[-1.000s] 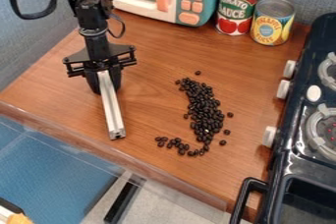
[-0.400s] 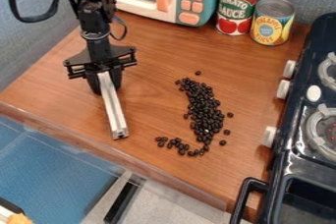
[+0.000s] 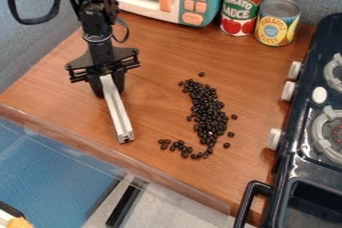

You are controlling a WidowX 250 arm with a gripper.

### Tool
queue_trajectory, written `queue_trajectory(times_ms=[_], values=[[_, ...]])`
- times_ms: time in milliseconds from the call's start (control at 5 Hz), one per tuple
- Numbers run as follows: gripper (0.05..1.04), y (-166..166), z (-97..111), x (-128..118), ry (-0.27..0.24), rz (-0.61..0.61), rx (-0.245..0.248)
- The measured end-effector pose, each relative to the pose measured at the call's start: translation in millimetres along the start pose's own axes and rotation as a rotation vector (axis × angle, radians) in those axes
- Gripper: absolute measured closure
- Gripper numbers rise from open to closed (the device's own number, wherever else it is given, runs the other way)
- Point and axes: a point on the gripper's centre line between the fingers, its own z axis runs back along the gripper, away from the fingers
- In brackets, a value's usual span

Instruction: Sweep into pile

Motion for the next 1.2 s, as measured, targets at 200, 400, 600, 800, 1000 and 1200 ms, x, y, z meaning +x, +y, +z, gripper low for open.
queue_trajectory(times_ms=[200, 400, 600, 800, 1000, 1200], values=[[0.696, 0, 1, -11, 0.017, -0.012, 0.001], [0.696, 1, 1, -22, 0.034, -0.021, 0.002], [0.696, 2, 2, -29, 0.045, -0.020, -0.001], [0.696, -1, 2, -33, 0.048, -0.021, -0.003], [0.696, -9, 2, -40, 0.055, -0.012, -0.010], [0.696, -22, 2, -46, 0.065, -0.005, -0.012]])
